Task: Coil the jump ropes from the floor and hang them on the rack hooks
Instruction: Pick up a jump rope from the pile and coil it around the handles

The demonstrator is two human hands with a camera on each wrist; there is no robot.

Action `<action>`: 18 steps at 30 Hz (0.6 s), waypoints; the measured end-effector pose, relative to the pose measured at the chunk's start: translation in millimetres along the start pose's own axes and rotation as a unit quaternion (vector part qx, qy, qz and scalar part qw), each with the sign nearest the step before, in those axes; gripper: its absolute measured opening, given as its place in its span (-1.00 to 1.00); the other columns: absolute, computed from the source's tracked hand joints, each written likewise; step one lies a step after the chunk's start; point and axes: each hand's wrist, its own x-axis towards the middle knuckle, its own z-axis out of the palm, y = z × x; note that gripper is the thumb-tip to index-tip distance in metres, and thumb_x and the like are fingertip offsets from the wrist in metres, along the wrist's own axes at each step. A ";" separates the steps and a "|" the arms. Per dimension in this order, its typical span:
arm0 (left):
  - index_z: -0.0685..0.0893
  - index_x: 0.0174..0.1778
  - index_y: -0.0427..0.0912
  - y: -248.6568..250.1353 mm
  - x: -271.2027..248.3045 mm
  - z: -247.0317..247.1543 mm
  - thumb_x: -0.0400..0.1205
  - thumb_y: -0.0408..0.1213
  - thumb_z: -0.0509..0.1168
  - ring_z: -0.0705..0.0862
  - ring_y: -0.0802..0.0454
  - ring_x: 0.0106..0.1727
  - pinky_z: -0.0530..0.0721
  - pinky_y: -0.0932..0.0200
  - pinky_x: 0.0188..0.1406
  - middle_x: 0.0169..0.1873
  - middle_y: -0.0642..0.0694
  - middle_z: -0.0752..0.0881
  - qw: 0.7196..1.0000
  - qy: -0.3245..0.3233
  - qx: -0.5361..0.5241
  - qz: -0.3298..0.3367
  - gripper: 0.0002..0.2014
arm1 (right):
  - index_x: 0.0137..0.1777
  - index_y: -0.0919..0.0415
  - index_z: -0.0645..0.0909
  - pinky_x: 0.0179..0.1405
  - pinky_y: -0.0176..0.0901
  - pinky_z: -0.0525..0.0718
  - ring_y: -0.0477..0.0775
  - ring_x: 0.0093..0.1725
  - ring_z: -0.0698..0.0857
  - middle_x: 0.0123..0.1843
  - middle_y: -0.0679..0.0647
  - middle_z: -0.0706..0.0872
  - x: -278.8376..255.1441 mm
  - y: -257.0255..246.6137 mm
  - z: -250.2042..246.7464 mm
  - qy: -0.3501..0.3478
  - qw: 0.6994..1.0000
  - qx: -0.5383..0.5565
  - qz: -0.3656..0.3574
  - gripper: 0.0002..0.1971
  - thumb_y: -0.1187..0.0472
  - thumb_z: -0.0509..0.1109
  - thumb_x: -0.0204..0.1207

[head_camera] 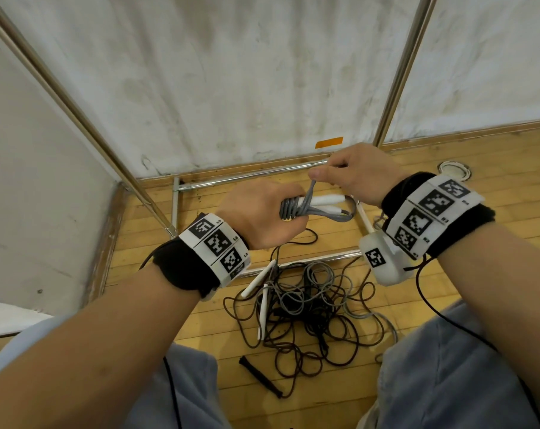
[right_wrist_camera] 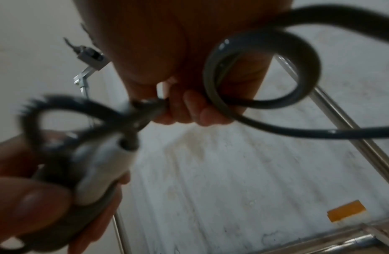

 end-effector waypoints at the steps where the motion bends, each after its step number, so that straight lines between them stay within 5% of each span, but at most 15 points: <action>1: 0.66 -0.17 0.04 2.1 -0.7 -2.4 0.44 0.04 0.25 0.48 0.13 -0.52 0.43 0.18 -0.53 -0.56 0.10 0.53 1.000 0.003 -0.019 0.006 -0.80 | -0.60 0.05 0.48 -0.66 -0.34 0.24 -0.02 -0.58 0.26 -0.56 0.04 0.27 -0.3 0.2 -0.9 -0.009 1.000 0.015 0.004 -0.51 -0.25 0.39 0.40; 6: 0.69 -0.19 -0.05 11.8 -3.0 -13.6 0.48 -0.08 0.34 0.54 0.07 -0.50 0.49 0.10 -0.51 -0.51 0.03 0.61 0.991 0.047 -0.125 0.015 -0.86 | -0.50 0.18 0.63 -0.56 -0.36 0.35 0.02 -0.49 0.38 -0.57 0.03 0.42 -2.1 -4.1 -3.1 -0.060 0.989 0.130 0.028 -0.56 -0.19 0.41 0.35; 8: 0.67 -0.14 0.01 15.0 -3.3 -16.8 0.48 -0.04 0.35 0.55 0.12 -0.47 0.50 0.18 -0.51 -0.49 0.08 0.61 0.983 0.070 -0.169 -0.018 -0.86 | -0.48 -0.04 0.58 -0.54 -0.51 0.43 -0.12 -0.48 0.44 -0.52 -0.13 0.50 -1.7 -1.9 2.1 -0.075 0.979 0.183 0.043 -0.76 0.12 0.48 0.39; 10: 0.63 -0.18 0.03 17.8 -2.0 -18.7 0.46 0.01 0.34 0.60 0.13 -0.44 0.59 0.08 -0.46 -0.44 0.05 0.63 0.971 0.084 -0.211 -0.071 -0.84 | -0.41 -0.01 0.45 -0.65 -0.54 0.40 -0.22 -0.60 0.46 -0.54 -0.16 0.48 0.3 -1.3 14.1 -0.034 0.987 0.147 0.061 -0.66 0.36 0.37 0.52; 13: 0.64 -0.16 -0.17 19.0 2.9 -22.3 0.49 0.00 0.34 0.69 -0.23 -0.33 0.70 -0.20 -0.34 -0.32 -0.26 0.72 0.948 0.104 -0.263 -0.146 -0.72 | -0.42 0.15 0.43 -0.72 -0.35 0.28 -0.14 -0.71 0.30 -0.67 -0.15 0.40 2.5 -4.1 30.6 -0.035 0.971 0.235 0.039 -0.66 0.21 0.19 0.64; 18: 0.63 -0.11 -0.26 6.2 13.0 -28.8 0.61 -0.08 0.32 0.69 -0.03 -0.49 0.54 0.22 -0.60 -0.34 -0.20 0.73 0.908 0.159 -0.319 -0.220 -0.74 | -0.37 0.04 0.48 -0.51 -0.23 0.33 -0.17 -0.61 0.34 -0.64 -0.18 0.39 0.1 -6.8 50.9 -0.014 0.989 0.139 -0.042 -0.62 -0.02 0.11 0.68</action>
